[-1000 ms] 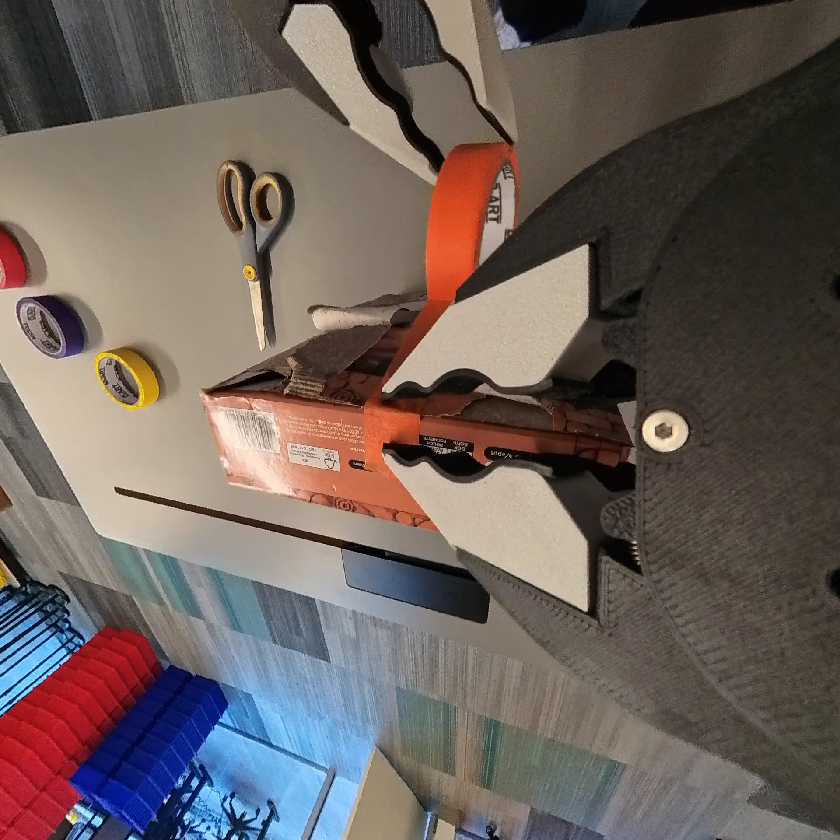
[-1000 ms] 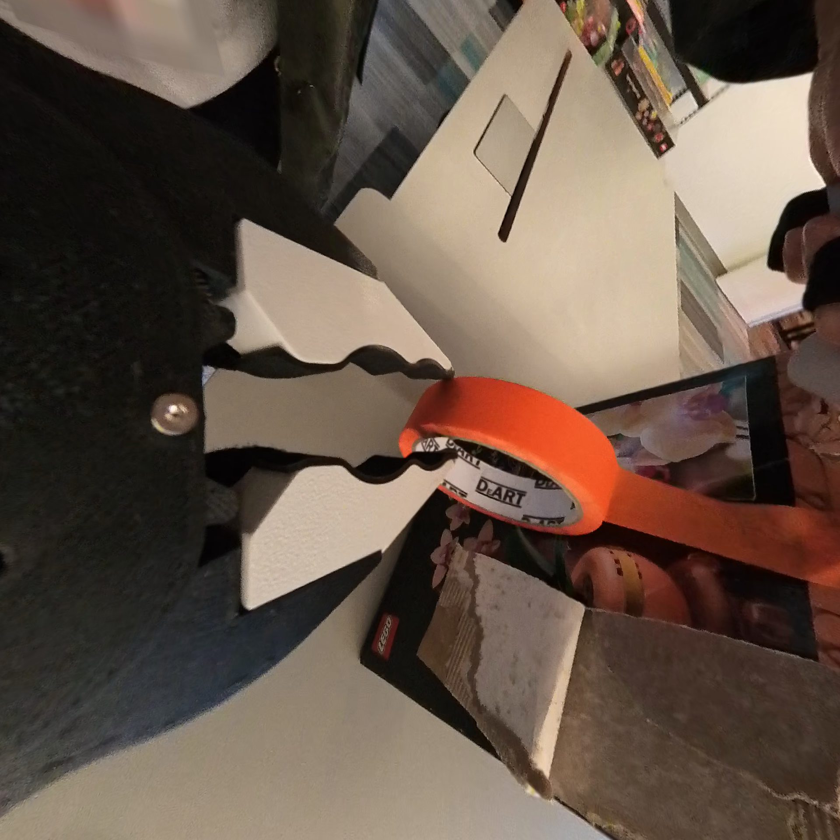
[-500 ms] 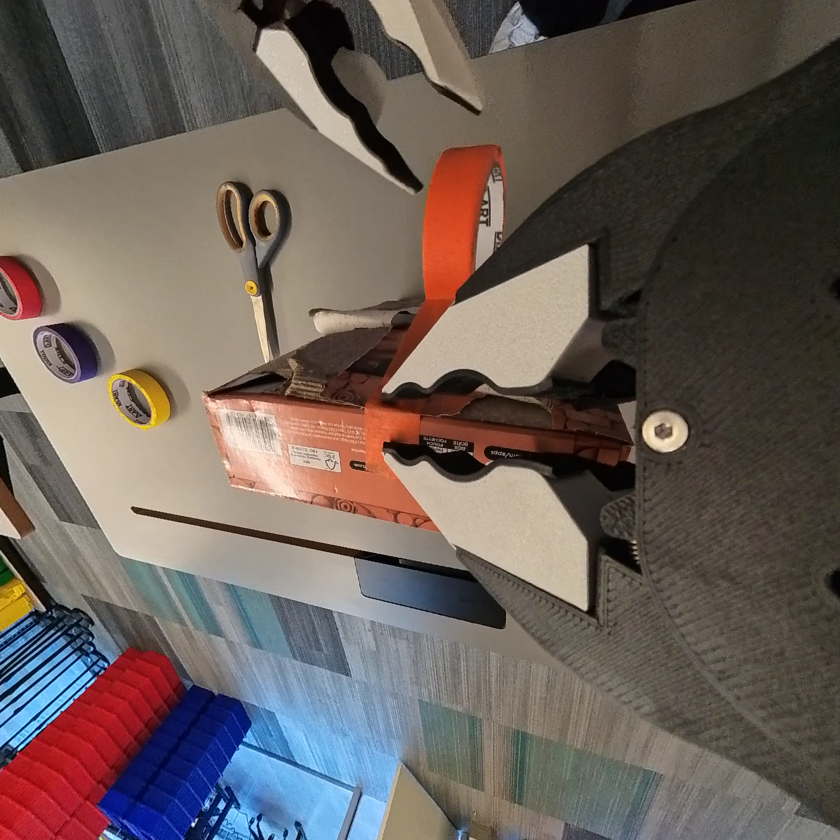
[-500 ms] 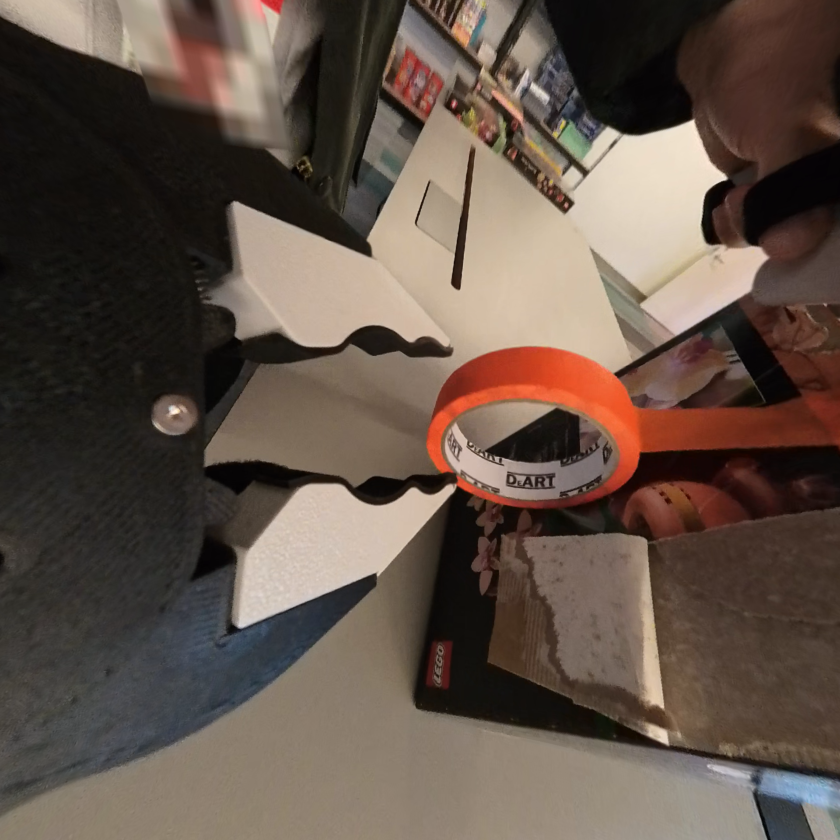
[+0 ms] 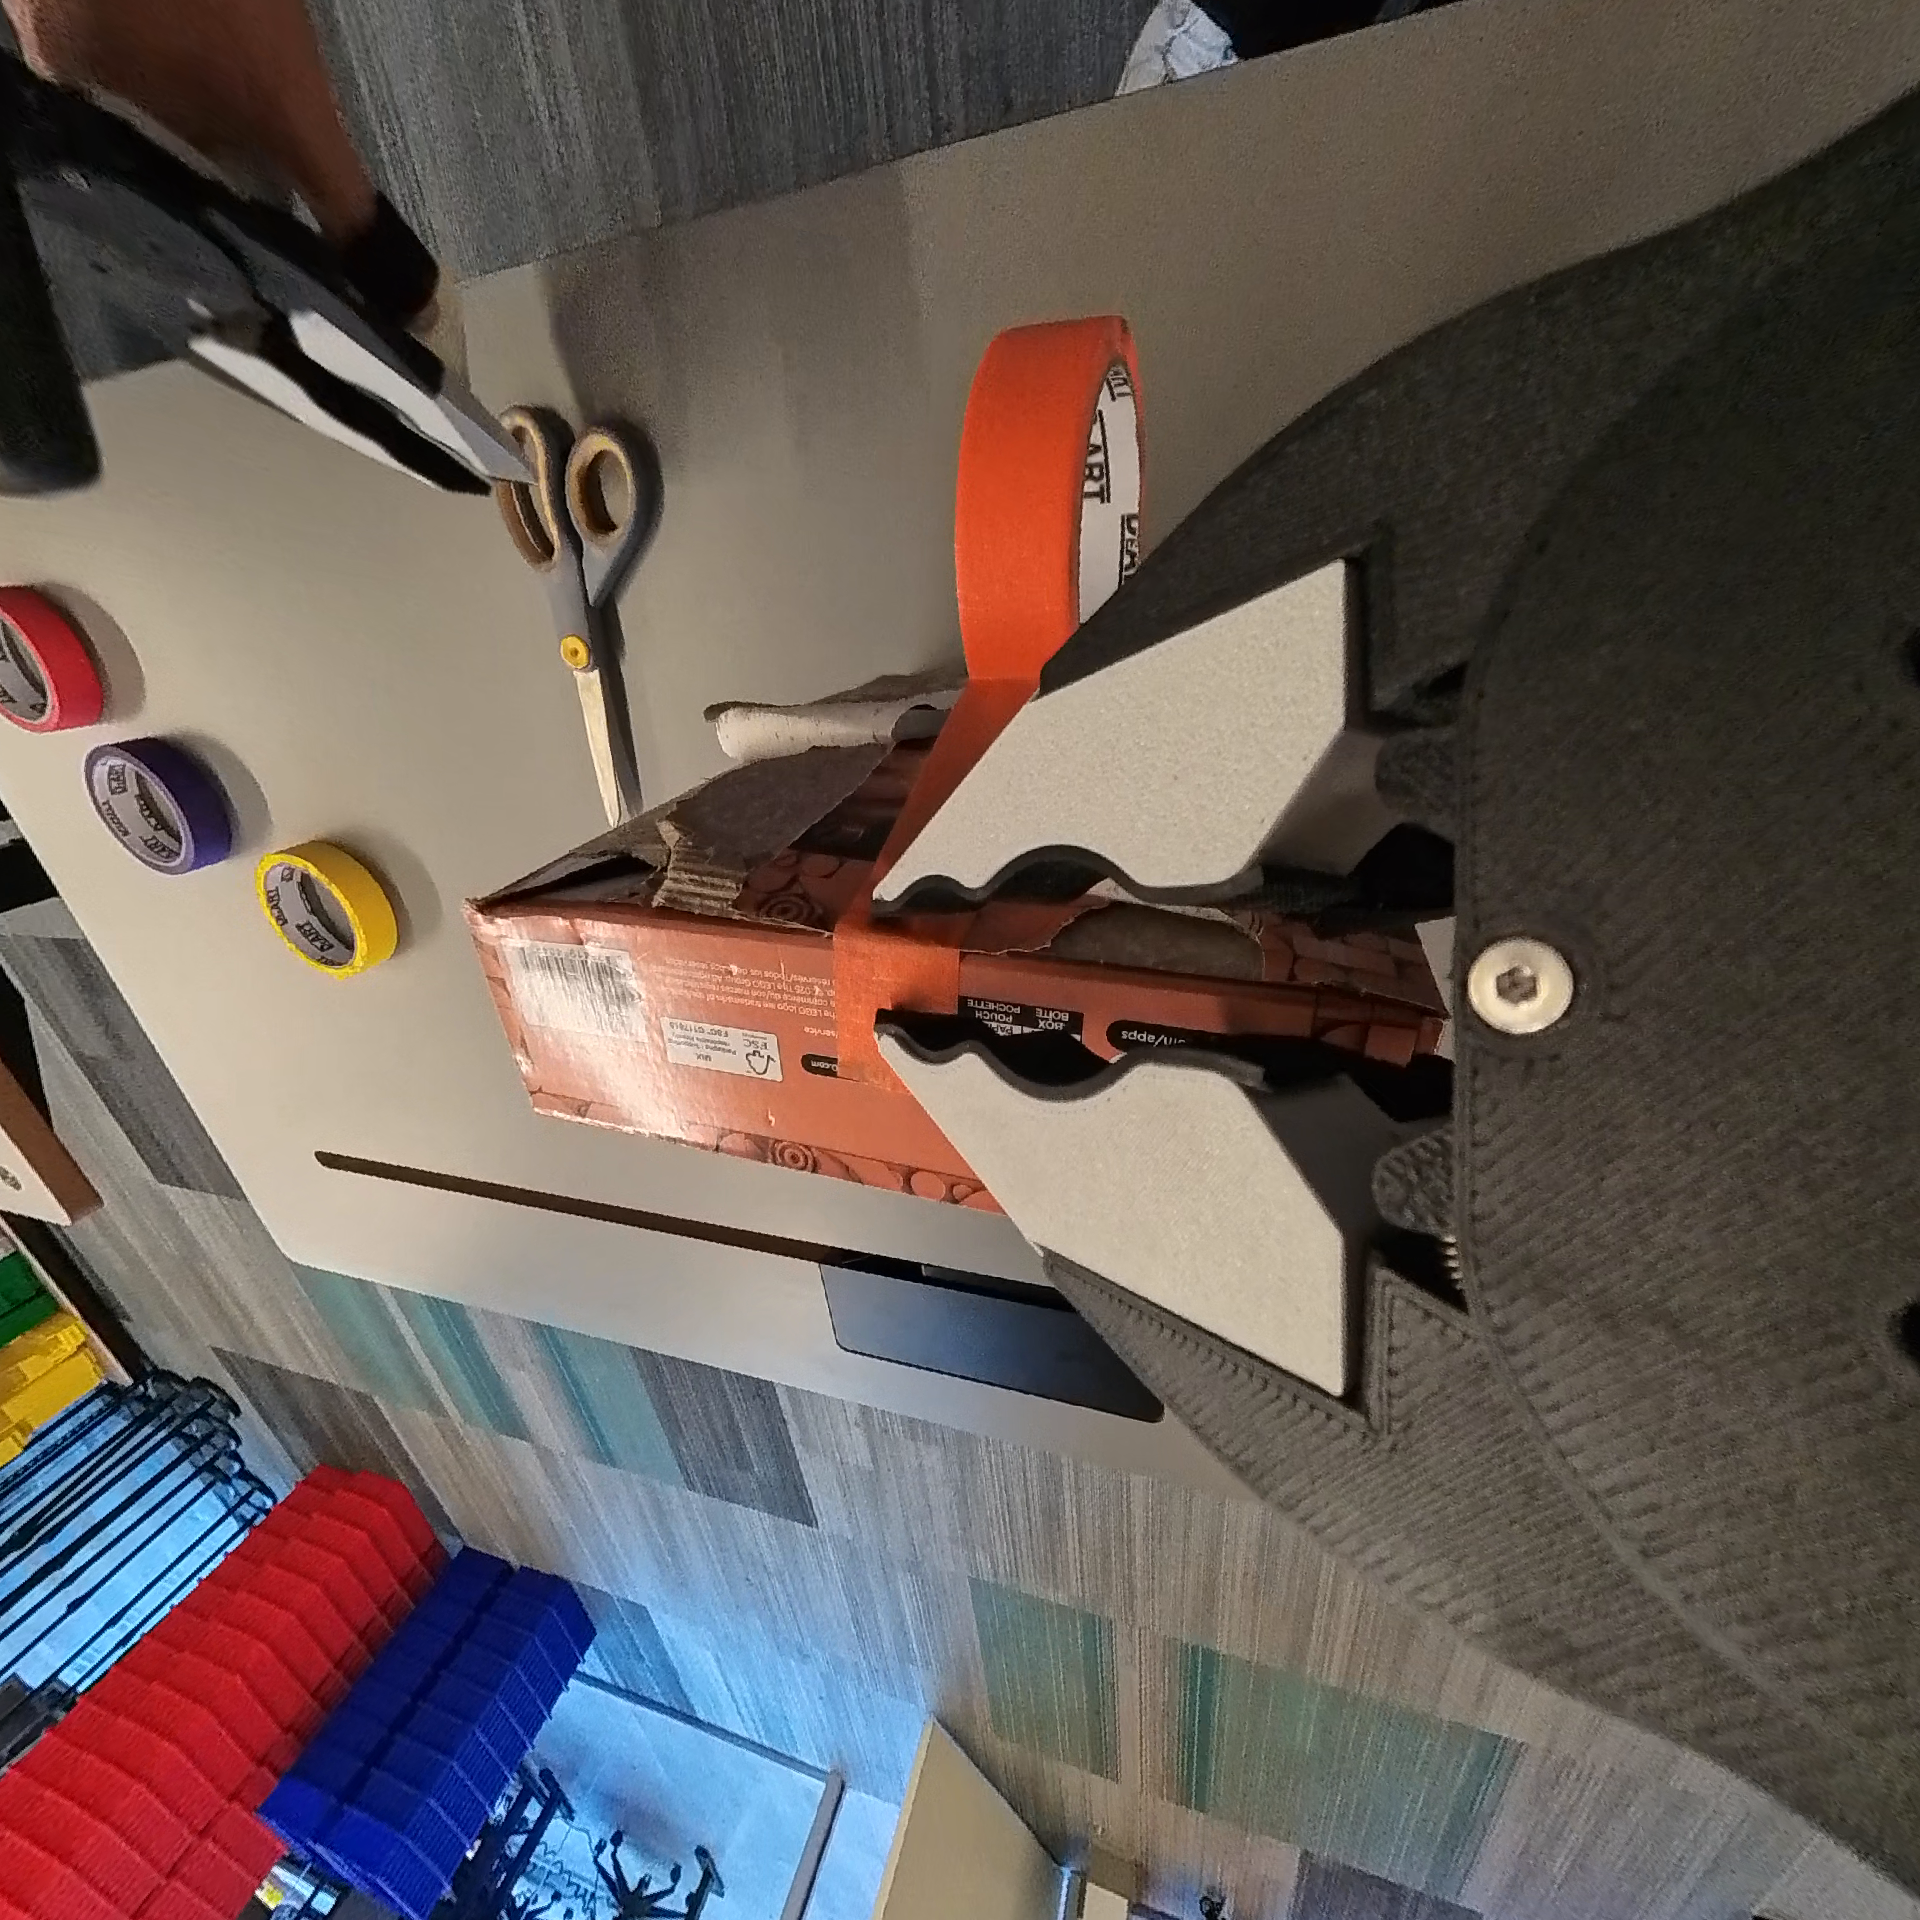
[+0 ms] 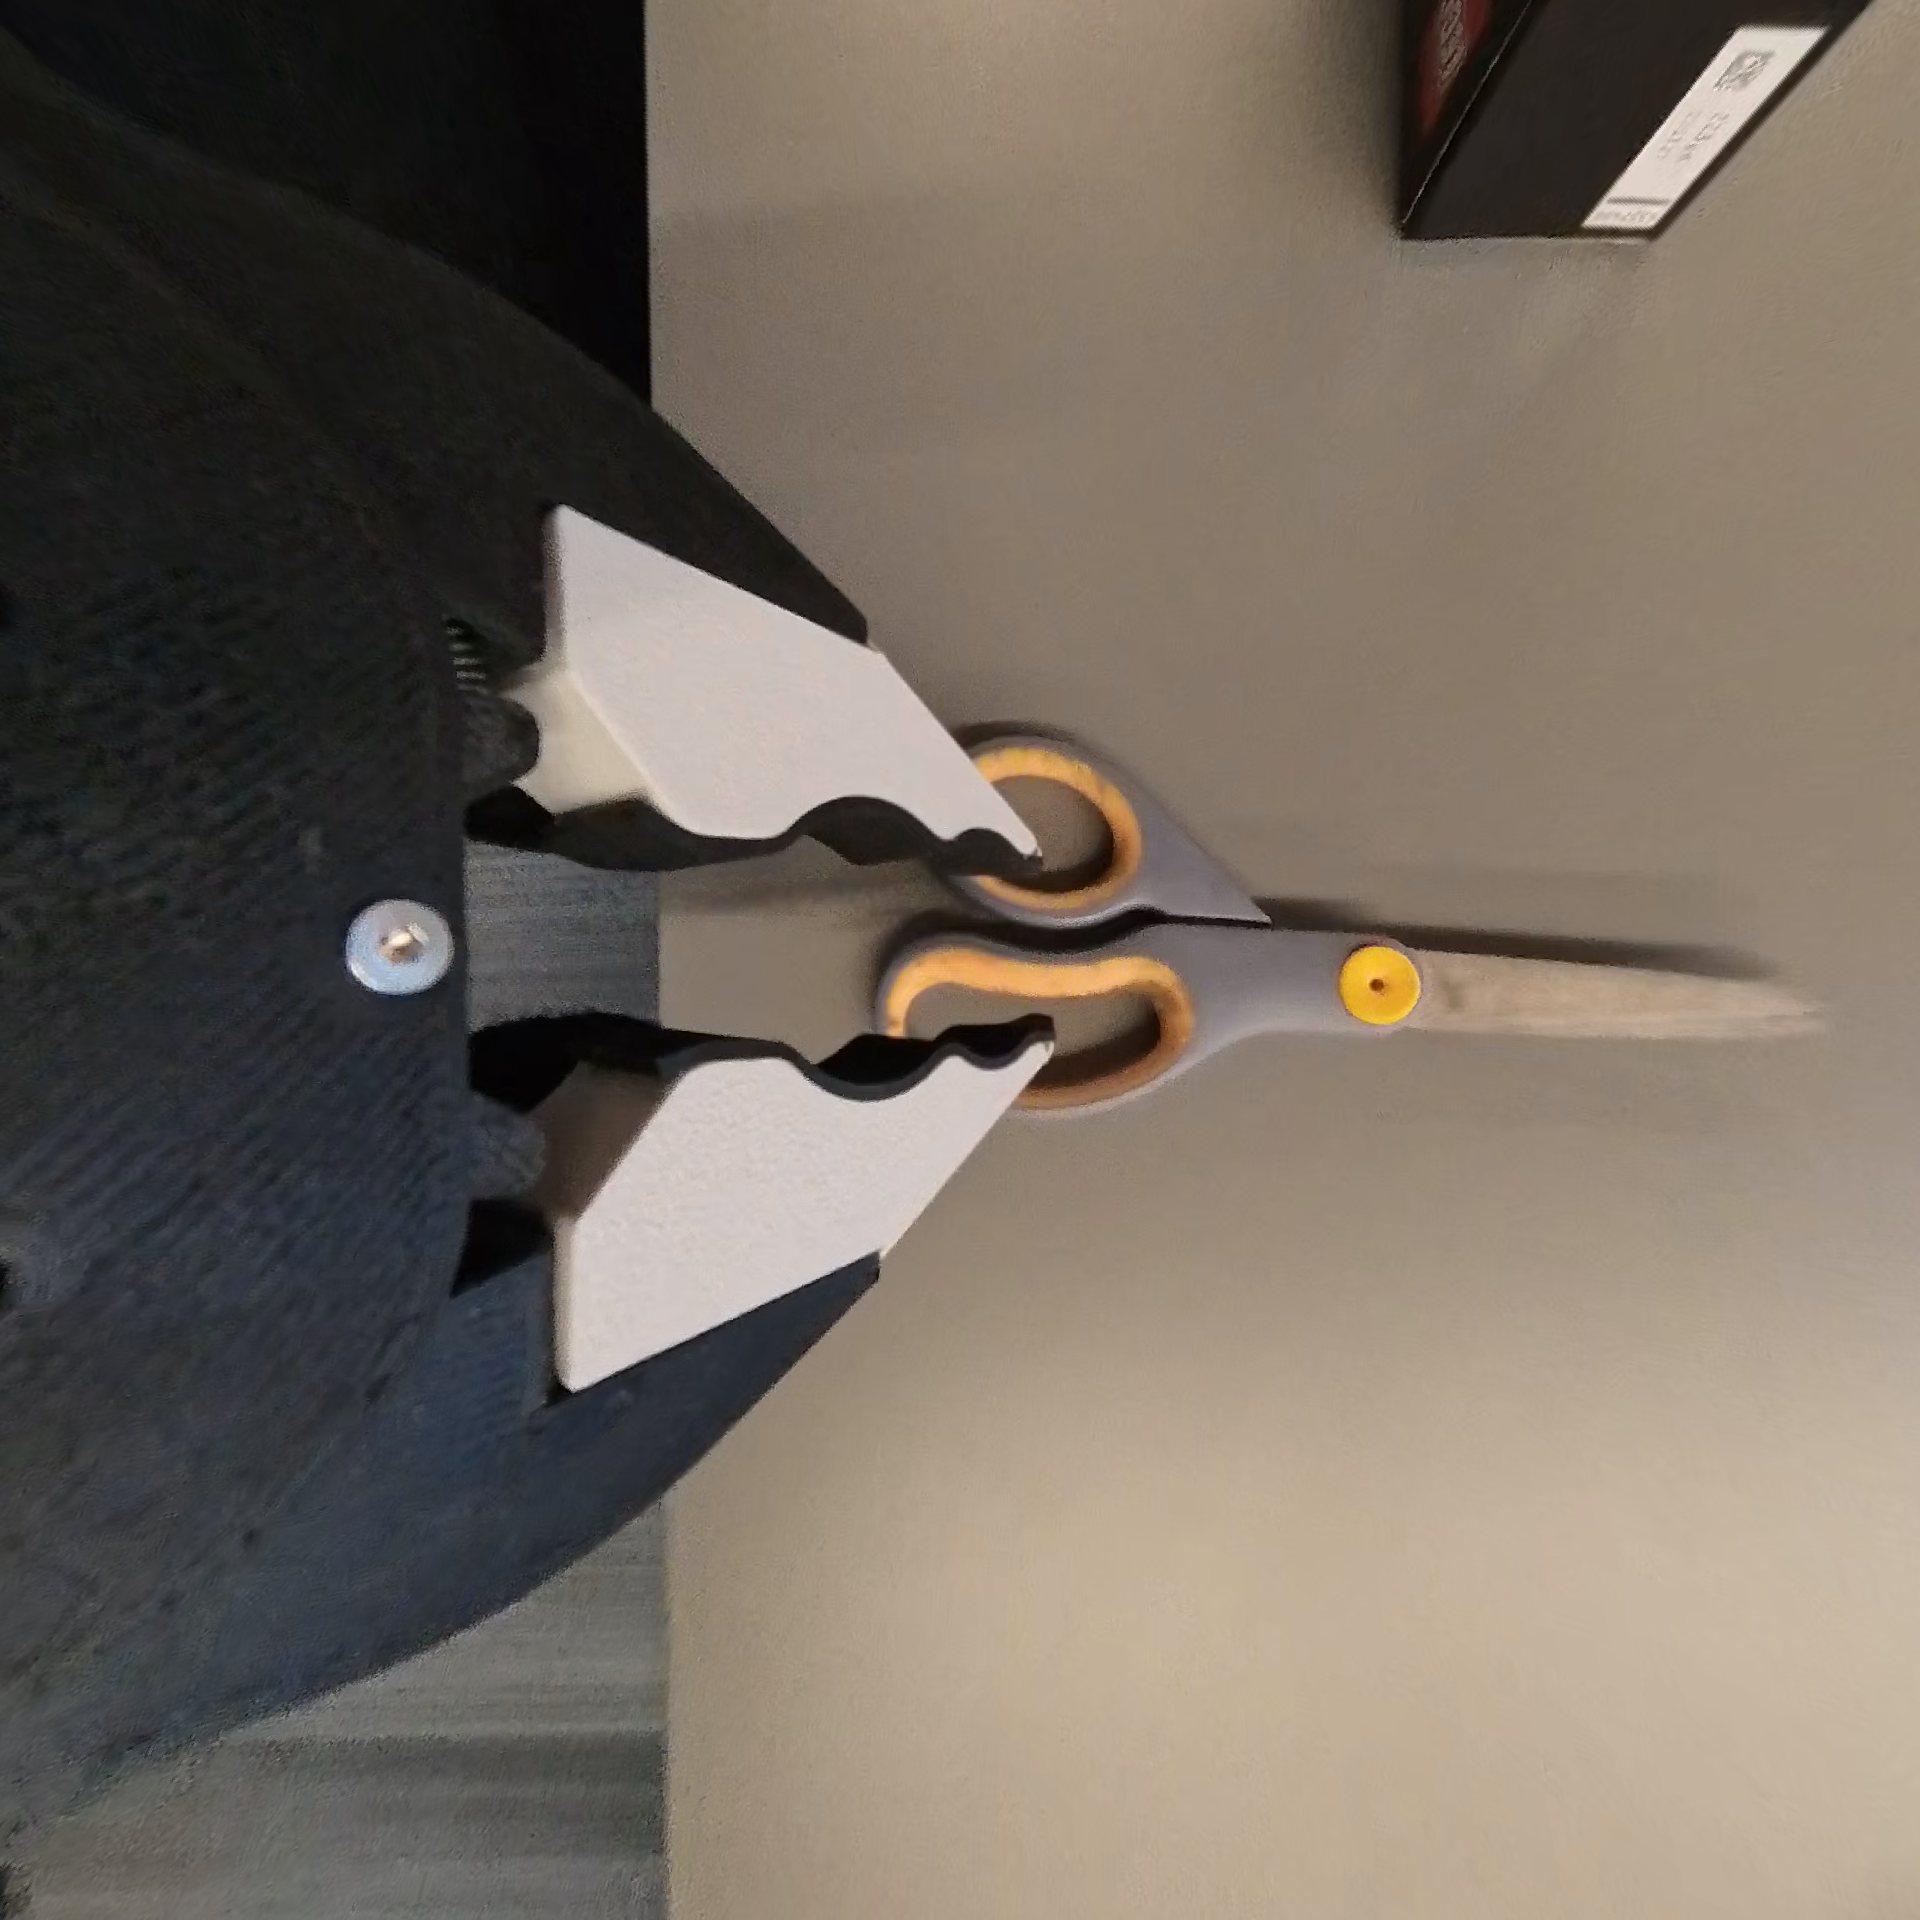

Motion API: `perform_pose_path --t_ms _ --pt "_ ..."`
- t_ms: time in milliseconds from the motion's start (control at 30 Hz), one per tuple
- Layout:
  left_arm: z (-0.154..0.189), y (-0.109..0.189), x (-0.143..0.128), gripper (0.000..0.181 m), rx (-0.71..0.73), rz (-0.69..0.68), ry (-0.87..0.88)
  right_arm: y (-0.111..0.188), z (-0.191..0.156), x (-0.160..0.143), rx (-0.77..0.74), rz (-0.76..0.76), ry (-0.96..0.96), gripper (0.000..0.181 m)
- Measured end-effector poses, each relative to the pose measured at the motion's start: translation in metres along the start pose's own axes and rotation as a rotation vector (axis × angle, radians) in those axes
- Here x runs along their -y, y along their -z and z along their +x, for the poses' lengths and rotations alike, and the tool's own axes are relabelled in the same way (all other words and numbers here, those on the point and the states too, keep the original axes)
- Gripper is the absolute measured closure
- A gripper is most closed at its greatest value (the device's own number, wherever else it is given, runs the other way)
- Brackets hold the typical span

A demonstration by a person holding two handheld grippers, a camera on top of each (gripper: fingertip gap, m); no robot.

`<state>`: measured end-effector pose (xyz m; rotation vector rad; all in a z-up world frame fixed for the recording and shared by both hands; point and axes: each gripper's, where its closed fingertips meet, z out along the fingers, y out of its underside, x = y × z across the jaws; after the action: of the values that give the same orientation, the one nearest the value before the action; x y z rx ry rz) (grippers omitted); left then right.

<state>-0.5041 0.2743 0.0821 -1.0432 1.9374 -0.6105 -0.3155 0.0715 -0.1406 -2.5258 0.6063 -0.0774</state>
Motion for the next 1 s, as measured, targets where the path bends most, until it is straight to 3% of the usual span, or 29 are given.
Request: perform_pose_path --t_ms 133,200,467,567,833,900,1000 --pt "0.000 0.000 0.000 0.165 0.003 0.001 -0.003 -0.024 -0.005 -0.007 0.059 -0.083 -0.022 0.147" --pt "0.000 0.000 0.000 0.165 0.006 0.002 -0.007 -0.031 -0.005 -0.012 0.037 -0.105 0.020 0.152" --pt "0.000 0.001 0.001 0.165 0.009 0.004 -0.009 -0.006 -0.027 -0.057 0.054 -0.212 0.077 0.156" --pt "0.000 0.001 0.001 0.165 0.013 0.008 -0.015 -0.009 -0.032 -0.054 0.059 -0.181 0.095 0.156" --pt "0.000 0.002 0.001 0.165 0.005 0.009 -0.012 -0.026 -0.039 -0.028 0.046 -0.037 0.171 0.133" --pt "0.000 0.002 0.001 0.165 0.007 0.011 -0.014 -0.027 -0.045 -0.025 0.071 0.030 0.179 0.149" --pt "0.000 0.003 0.001 0.165 0.006 0.011 -0.012 -0.028 -0.053 -0.021 0.198 0.066 -0.033 0.157"
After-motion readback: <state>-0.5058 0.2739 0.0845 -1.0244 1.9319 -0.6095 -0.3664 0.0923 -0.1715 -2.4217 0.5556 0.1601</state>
